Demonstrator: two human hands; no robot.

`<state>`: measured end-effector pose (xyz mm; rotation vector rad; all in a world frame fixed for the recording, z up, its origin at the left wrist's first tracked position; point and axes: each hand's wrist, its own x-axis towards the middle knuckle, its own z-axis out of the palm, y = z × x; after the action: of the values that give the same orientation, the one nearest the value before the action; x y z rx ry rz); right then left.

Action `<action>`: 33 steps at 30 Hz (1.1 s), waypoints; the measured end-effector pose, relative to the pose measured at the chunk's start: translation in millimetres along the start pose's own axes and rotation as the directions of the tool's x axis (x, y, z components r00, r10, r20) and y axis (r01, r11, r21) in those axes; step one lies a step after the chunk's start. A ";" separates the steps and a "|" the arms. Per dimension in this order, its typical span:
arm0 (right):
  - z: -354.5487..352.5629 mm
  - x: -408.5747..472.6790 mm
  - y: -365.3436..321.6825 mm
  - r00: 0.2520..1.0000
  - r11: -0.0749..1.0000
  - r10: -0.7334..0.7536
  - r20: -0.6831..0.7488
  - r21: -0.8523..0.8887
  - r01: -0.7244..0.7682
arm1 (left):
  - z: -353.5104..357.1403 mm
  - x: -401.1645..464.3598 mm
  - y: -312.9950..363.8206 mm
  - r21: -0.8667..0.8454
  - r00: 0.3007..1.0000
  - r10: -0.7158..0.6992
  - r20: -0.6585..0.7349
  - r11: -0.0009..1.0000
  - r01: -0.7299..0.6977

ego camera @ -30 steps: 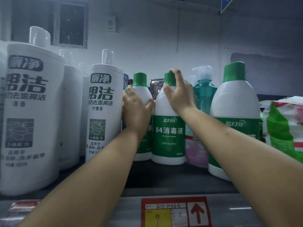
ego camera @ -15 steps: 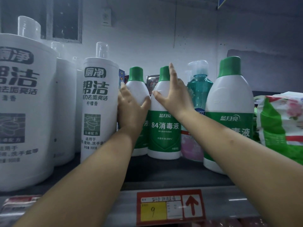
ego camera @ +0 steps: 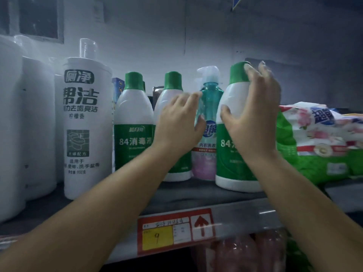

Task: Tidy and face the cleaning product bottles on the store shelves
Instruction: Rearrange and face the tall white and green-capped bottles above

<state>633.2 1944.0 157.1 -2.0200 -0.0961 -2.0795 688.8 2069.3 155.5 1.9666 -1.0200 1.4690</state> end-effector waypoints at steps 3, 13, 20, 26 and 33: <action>-15.3 -18.3 25.5 0.978 0.979 0.184 0.096 0.068 -0.191 | 10.6 -7.7 27.3 -0.141 0.977 -0.009 0.215 0.989 0.040; -14.8 -48.8 39.9 0.896 0.853 0.324 0.303 0.316 -0.416 | 28.8 -13.2 36.8 -0.423 0.777 -0.369 0.511 0.678 0.601; -1.3 -51.9 11.6 0.827 0.676 0.311 0.468 0.502 -0.539 | -7.0 -30.7 17.3 -0.425 0.828 -0.406 0.386 0.719 0.550; 17.1 -58.3 -22.4 0.771 0.618 0.102 0.628 0.567 -0.544 | -42.2 -51.5 -10.9 -0.342 0.815 -0.507 0.280 0.740 0.579; 28.1 -61.1 -49.7 0.748 0.721 -0.055 0.661 0.545 -0.428 | -58.1 -64.9 -25.7 -0.239 0.817 -0.551 0.172 0.781 0.577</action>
<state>650.8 2005.8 103.6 -2.0047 -0.6246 -0.8951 665.2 2146.2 113.3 1.9101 -0.5467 0.8529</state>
